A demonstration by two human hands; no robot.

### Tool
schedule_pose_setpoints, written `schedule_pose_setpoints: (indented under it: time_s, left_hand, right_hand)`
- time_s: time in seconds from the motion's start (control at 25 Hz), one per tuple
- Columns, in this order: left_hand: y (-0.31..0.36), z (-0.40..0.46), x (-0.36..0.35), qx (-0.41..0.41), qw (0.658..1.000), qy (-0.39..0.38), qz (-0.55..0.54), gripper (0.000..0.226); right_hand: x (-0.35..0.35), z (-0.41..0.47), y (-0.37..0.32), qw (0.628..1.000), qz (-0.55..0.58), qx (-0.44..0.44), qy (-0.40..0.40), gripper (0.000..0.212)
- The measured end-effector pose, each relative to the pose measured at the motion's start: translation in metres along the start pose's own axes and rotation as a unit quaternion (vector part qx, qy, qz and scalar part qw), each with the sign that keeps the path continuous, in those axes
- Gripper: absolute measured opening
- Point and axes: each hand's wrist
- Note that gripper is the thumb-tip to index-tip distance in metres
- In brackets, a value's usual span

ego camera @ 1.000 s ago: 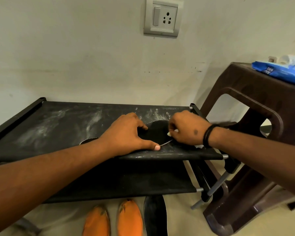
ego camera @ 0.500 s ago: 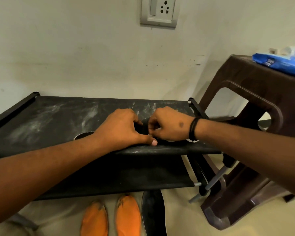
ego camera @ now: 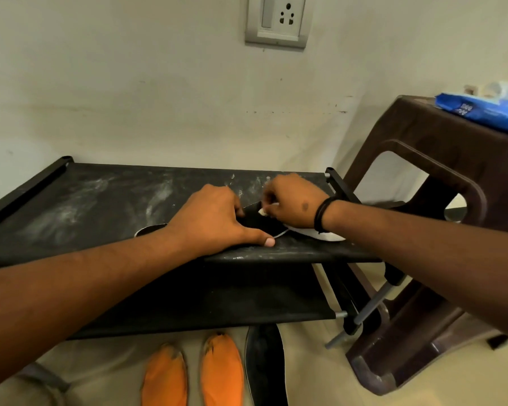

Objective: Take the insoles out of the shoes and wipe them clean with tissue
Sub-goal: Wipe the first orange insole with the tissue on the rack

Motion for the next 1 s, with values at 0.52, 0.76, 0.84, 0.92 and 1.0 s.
schedule_pose_setpoints:
  time_s: [0.52,0.76,0.84,0.92,1.0]
  left_hand:
    - [0.0,0.0,-0.002,0.006,1.0,0.012,-0.004,0.082]
    - [-0.004,0.001,-0.003,-0.003,1.0,0.013,-0.008,0.077]
    - [-0.003,0.002,-0.003,0.0,1.0,0.017,-0.005,0.077]
    - [-0.002,0.001,-0.003,0.002,1.0,0.017,-0.001,0.077]
    - [-0.004,0.0,-0.002,0.002,1.0,0.014,0.003,0.078]
  right_hand:
    - [-0.002,0.014,0.0,1.0,0.014,0.011,0.005,0.009]
    - [-0.006,0.014,-0.013,0.999,0.016,0.032,-0.034,0.009]
    - [-0.005,0.018,-0.012,0.998,-0.05,0.019,0.017,0.009]
    - [-0.007,0.018,-0.015,0.999,-0.032,0.025,0.003,0.014]
    - [-0.01,0.018,-0.018,0.999,0.011,0.032,-0.023,0.015]
Point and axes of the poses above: each hand's wrist, its own z-axis towards the middle knuckle, its own x-axis out of the back of the hand, y = z × x, and after that the axes turned 15 degrees about z, right-handed
